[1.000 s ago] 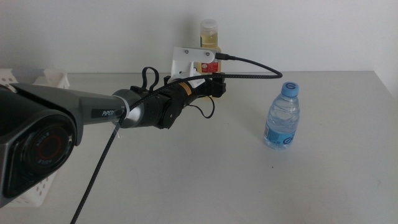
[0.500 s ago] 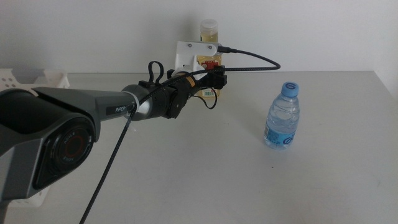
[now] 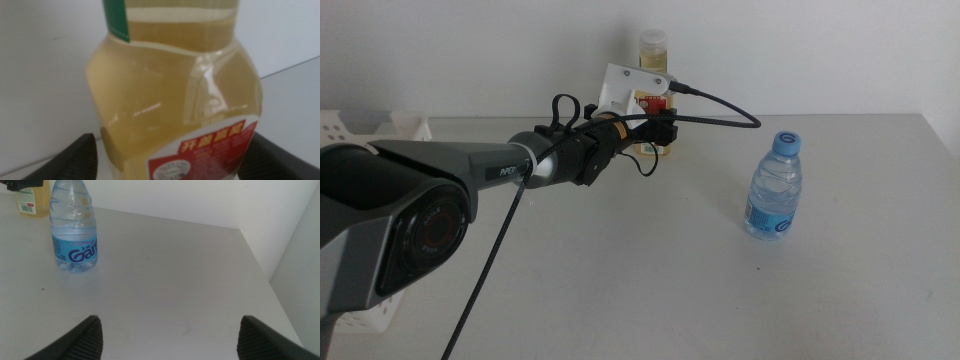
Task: Use arms to grab the bottles and put them into the dustbin to the left of the table.
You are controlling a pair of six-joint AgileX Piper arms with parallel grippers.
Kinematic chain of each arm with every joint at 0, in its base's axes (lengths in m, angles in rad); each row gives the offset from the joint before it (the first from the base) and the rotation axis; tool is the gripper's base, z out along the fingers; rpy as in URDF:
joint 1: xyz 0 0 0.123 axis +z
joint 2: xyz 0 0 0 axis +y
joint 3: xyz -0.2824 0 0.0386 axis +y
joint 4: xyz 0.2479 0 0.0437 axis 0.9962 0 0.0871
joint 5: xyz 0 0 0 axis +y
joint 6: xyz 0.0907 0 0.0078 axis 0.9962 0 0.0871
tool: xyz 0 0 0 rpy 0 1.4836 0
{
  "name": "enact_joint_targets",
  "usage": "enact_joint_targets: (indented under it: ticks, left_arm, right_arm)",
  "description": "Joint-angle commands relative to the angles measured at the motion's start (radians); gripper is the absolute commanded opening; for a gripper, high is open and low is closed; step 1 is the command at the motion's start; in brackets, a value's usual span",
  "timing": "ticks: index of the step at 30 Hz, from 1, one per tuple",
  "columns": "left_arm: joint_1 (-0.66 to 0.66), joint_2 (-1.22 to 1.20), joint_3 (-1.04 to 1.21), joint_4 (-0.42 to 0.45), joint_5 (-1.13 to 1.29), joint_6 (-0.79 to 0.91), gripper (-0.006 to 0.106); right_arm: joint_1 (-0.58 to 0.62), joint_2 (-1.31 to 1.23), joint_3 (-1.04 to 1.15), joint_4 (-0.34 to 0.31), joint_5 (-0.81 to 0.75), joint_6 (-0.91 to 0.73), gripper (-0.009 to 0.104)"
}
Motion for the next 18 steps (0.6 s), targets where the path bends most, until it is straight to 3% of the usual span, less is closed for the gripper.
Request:
enact_joint_targets:
  ticks: [1,4,18]
  left_arm:
    - [0.018,-0.073,-0.032,0.015,-0.042,-0.059,0.092]
    - [0.026,-0.073,-0.032,0.056,-0.042,-0.112,0.092]
    - [0.066,-0.073,-0.033,0.094,-0.130,-0.208,0.092]
  right_arm:
    - [-0.007,-0.022,-0.009,-0.011,-0.072,-0.008,0.075]
    - [-0.007,-0.022,-0.009,-0.011,-0.072,-0.008,0.075]
    - [-0.007,-0.022,-0.009,-0.011,-0.072,-0.008,0.075]
